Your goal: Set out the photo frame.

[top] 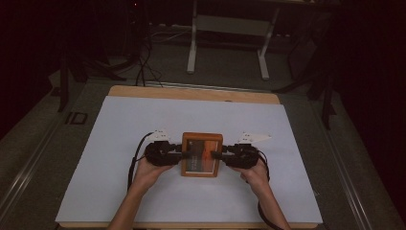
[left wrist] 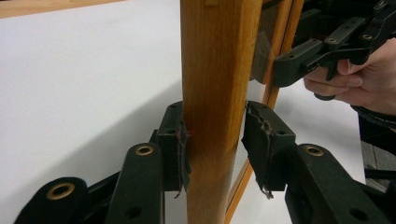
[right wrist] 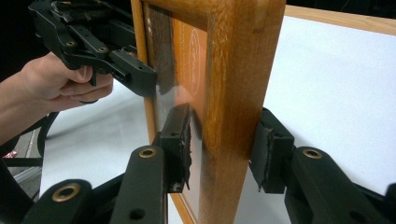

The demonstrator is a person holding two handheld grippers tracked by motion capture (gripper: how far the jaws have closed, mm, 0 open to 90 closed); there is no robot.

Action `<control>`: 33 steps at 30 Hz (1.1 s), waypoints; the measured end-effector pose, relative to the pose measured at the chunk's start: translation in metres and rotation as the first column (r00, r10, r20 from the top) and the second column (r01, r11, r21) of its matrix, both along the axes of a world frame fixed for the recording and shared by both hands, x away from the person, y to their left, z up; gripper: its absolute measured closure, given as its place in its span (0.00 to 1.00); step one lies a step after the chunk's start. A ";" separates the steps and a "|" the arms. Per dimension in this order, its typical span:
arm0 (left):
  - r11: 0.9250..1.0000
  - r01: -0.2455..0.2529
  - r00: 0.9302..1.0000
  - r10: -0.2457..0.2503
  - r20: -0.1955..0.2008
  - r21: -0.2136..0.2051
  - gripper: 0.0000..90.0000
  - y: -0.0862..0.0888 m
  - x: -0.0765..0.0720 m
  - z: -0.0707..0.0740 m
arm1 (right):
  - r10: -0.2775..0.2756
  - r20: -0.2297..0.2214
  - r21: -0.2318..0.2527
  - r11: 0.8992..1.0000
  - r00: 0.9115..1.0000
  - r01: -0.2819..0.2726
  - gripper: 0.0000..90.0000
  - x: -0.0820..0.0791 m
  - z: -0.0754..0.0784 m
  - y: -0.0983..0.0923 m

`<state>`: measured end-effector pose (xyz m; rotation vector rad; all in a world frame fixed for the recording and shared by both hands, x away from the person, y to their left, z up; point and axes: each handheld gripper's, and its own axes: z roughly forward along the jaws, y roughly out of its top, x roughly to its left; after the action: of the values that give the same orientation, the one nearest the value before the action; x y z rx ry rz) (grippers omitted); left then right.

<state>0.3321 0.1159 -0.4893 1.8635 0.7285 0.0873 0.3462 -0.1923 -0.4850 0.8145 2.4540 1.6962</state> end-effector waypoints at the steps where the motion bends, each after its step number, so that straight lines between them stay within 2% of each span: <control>1: 1.000 0.000 1.000 0.000 0.000 -0.001 0.68 0.000 0.000 0.000 | 0.000 0.000 0.001 1.000 1.000 0.000 0.69 0.000 0.000 0.000; 9: 1.000 -0.007 1.000 0.006 -0.015 -0.026 0.68 0.002 0.003 -0.003 | -0.011 0.001 0.011 1.000 1.000 0.011 0.68 0.002 -0.002 0.001; 15: 0.999 -0.023 0.999 0.022 -0.025 -0.034 0.68 0.001 0.005 -0.005 | -0.033 -0.018 0.031 0.999 0.999 0.034 0.67 0.005 -0.005 0.002; 25: 0.998 -0.050 0.998 0.048 -0.035 -0.041 0.67 0.000 0.007 -0.007 | -0.058 -0.017 0.026 0.998 0.998 0.058 0.66 0.006 -0.007 0.003; 33: 0.997 -0.066 0.997 0.065 -0.035 -0.027 0.66 -0.002 0.007 -0.007 | -0.067 -0.009 0.010 0.998 0.998 0.067 0.66 0.005 -0.007 0.003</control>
<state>0.3386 0.1141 -0.4958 1.8190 0.8105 0.0866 0.3516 -0.1888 -0.4920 0.8967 2.3972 1.6871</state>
